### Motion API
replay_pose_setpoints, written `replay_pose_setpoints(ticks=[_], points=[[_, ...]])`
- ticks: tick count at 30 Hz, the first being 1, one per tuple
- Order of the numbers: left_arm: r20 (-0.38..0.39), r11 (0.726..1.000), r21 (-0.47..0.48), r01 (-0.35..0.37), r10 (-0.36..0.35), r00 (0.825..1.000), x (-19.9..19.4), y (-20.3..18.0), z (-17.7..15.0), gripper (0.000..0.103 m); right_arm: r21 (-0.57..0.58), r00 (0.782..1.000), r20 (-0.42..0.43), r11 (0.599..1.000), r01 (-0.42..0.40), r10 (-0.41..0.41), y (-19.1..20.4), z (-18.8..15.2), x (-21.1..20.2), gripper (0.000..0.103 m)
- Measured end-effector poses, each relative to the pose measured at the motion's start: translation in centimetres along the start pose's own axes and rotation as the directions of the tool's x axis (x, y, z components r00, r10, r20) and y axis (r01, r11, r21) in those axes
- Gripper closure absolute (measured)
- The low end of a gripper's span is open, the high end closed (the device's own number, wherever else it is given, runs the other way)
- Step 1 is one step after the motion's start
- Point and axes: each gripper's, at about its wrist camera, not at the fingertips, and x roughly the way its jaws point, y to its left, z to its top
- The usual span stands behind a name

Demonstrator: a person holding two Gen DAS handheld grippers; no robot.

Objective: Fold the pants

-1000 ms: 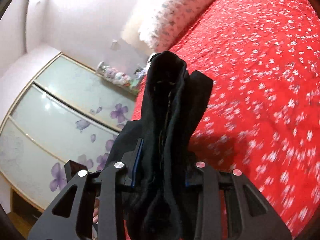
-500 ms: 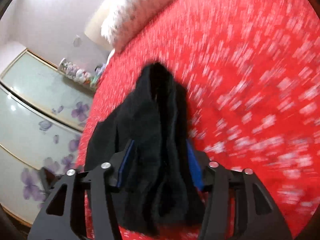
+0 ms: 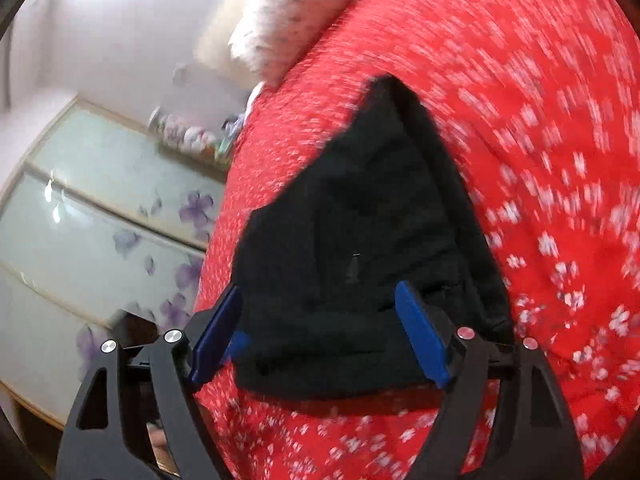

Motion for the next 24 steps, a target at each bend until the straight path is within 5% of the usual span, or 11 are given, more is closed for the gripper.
replay_pose_setpoints(ticks=[4, 9, 12, 18, 24], points=[[0.057, 0.997, -0.051, 0.060, -0.057, 0.997, -0.2, 0.7, -0.1, 0.013, 0.007, 1.000, 0.017, 1.000, -0.020, 0.020, -0.4, -0.1, -0.1, 0.028], [0.077, 0.999, 0.032, -0.024, 0.021, 0.997, -0.7, -1.6, -1.1, 0.010, 0.021, 1.000, 0.013, 1.000, -0.007, 0.007, 0.5, -0.5, -1.1, 0.026], [0.142, 0.992, 0.103, -0.067, 0.052, 0.989, -3.5, -2.8, -3.6, 0.005, -0.061, 0.994, 0.085, 0.995, 0.077, -0.072, 2.2, -1.6, -3.9, 0.010], [0.300, 0.969, 0.183, -0.168, 0.108, 0.948, -8.3, -3.1, -9.3, 0.002, -0.202, 0.963, 0.194, 0.954, 0.223, -0.185, 3.7, -6.0, -7.0, 0.006], [0.278, 0.948, 0.226, -0.223, 0.156, 0.948, -9.3, -2.6, -14.8, 0.002, -0.299, 0.916, 0.284, 0.881, 0.367, -0.285, 4.2, -12.2, -8.1, 0.001]])
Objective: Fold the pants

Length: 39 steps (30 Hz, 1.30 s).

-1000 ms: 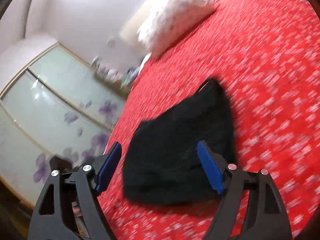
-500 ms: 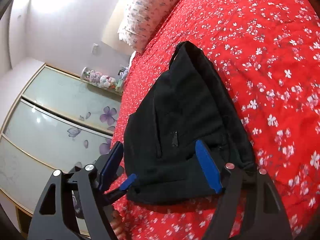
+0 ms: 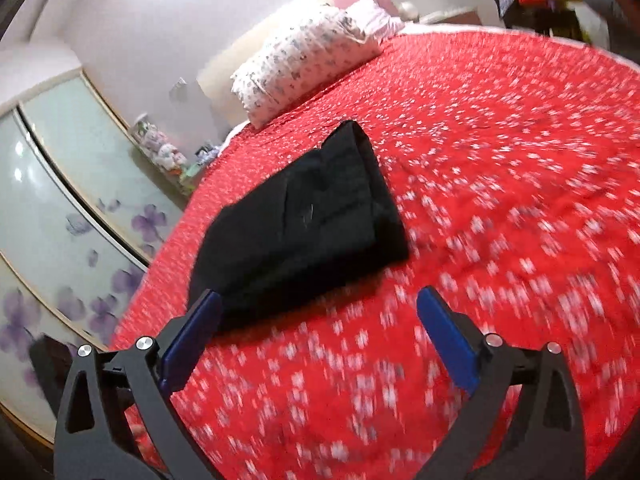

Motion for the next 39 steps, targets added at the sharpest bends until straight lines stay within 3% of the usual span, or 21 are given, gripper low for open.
replay_pose_setpoints(ticks=[5, 9, 15, 19, 24, 28, 39], points=[[0.073, 0.996, 0.061, -0.061, 0.057, 0.996, -2.0, -0.9, -2.5, 0.002, -0.170, 0.996, 0.062, 0.982, 0.079, -0.069, 3.4, -3.1, -1.8, 0.001], [0.084, 0.992, 0.087, -0.089, 0.082, 0.993, -3.1, -1.2, -3.3, 0.002, -0.294, 0.982, 0.134, 0.941, 0.165, -0.130, 6.1, -5.4, -3.0, 0.001], [0.109, 0.988, 0.101, -0.120, 0.109, 0.988, -4.1, -1.0, -3.9, 0.002, -0.368, 0.955, 0.245, 0.896, 0.250, -0.165, 8.0, -6.9, -4.0, 0.001], [0.117, 0.981, 0.102, -0.163, 0.151, 0.982, -4.1, -1.0, -4.3, 0.002, -0.351, 0.936, 0.293, 0.889, 0.293, -0.193, 8.0, -7.1, -4.8, 0.001], [0.130, 0.968, 0.119, -0.221, 0.205, 0.970, -3.9, -1.1, -4.8, 0.002, -0.303, 0.931, 0.278, 0.899, 0.317, -0.235, 6.9, -6.5, -4.5, 0.001], [0.120, 0.966, 0.107, -0.233, 0.221, 0.968, -3.6, -0.6, -4.8, 0.002, -0.300, 0.944, 0.248, 0.909, 0.289, -0.218, 6.5, -6.4, -4.1, 0.001], [0.074, 0.958, 0.085, -0.275, 0.269, 0.960, -2.7, 0.6, -5.0, 0.002, -0.375, 0.955, 0.200, 0.883, 0.283, -0.221, 8.0, -7.2, -2.9, 0.001]])
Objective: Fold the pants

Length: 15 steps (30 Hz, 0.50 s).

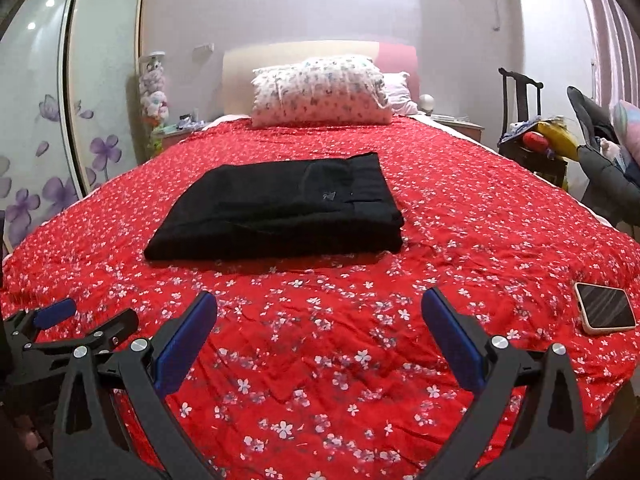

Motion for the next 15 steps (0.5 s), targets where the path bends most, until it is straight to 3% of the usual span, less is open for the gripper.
replay_pose_setpoints(ticks=[15], points=[[-0.017, 0.999, 0.034, -0.016, 0.017, 1.000, 0.62, -0.73, -0.08, 0.002, 0.005, 1.000, -0.015, 1.000, 0.010, -0.010, -0.38, 0.04, 0.25, 0.001]])
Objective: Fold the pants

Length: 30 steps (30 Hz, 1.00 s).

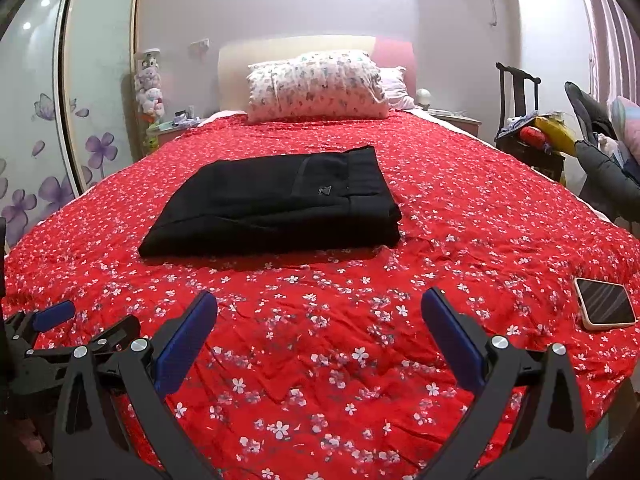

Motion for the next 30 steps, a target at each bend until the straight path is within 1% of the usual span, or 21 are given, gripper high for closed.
replay_pose_setpoints(ticks=[12, 30], points=[[0.004, 1.000, 0.019, -0.015, 0.015, 1.000, 0.08, -0.80, -0.17, 0.002, -0.004, 1.000, -0.003, 1.000, 0.002, -0.002, -0.02, 0.00, 0.10, 0.001], [0.002, 1.000, 0.017, -0.015, 0.015, 1.000, 0.13, -0.93, -0.25, 0.002, 0.002, 1.000, -0.006, 1.000, 0.008, -0.008, -0.15, -0.08, 0.08, 0.001]])
